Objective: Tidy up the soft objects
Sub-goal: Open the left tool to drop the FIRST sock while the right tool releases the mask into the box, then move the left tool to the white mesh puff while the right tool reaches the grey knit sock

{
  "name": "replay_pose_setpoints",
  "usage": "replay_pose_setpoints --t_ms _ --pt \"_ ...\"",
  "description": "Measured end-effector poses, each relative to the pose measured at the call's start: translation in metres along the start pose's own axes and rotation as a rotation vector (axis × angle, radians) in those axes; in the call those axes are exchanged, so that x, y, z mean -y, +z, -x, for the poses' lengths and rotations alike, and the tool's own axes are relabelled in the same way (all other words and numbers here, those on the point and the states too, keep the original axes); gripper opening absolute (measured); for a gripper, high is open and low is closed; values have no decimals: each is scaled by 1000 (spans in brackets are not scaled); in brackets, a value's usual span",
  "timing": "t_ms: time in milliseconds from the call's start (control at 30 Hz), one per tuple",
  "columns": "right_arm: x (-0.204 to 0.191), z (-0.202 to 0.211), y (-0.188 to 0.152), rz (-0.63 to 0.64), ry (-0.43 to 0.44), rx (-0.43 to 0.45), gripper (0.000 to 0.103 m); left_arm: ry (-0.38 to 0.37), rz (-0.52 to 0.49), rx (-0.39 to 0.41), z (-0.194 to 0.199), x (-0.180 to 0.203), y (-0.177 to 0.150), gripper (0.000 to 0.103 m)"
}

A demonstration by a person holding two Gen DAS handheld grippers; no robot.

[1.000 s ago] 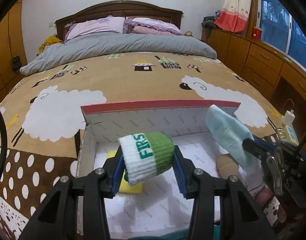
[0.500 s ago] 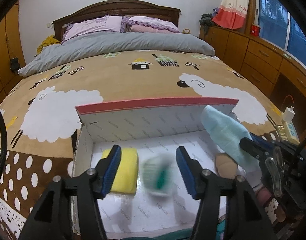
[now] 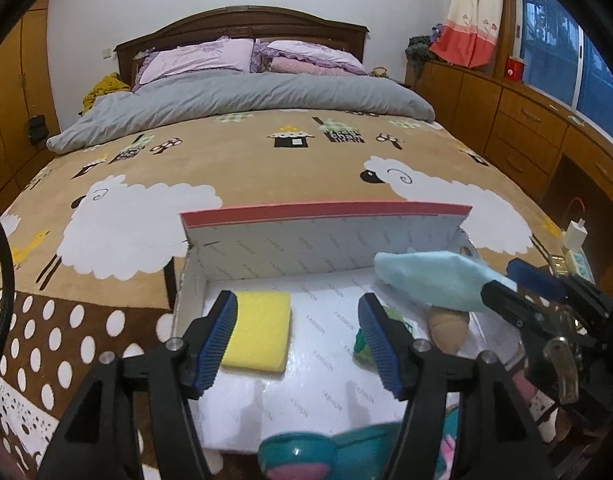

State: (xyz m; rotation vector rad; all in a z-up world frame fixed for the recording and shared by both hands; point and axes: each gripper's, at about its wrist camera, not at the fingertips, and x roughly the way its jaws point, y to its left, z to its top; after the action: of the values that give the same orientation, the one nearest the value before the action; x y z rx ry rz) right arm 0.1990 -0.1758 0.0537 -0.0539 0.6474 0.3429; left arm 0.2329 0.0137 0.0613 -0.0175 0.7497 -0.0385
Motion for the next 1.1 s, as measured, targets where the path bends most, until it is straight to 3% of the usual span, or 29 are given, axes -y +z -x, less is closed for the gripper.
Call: replay_pose_setpoints --t_ms 467,1100 --pt "-21 54 -13 22 48 -1 46 -12 13 13 54 -4 -21 66" --pt "-39 103 -58 19 86 -44 46 -26 26 -47 105 -12 -93 66"
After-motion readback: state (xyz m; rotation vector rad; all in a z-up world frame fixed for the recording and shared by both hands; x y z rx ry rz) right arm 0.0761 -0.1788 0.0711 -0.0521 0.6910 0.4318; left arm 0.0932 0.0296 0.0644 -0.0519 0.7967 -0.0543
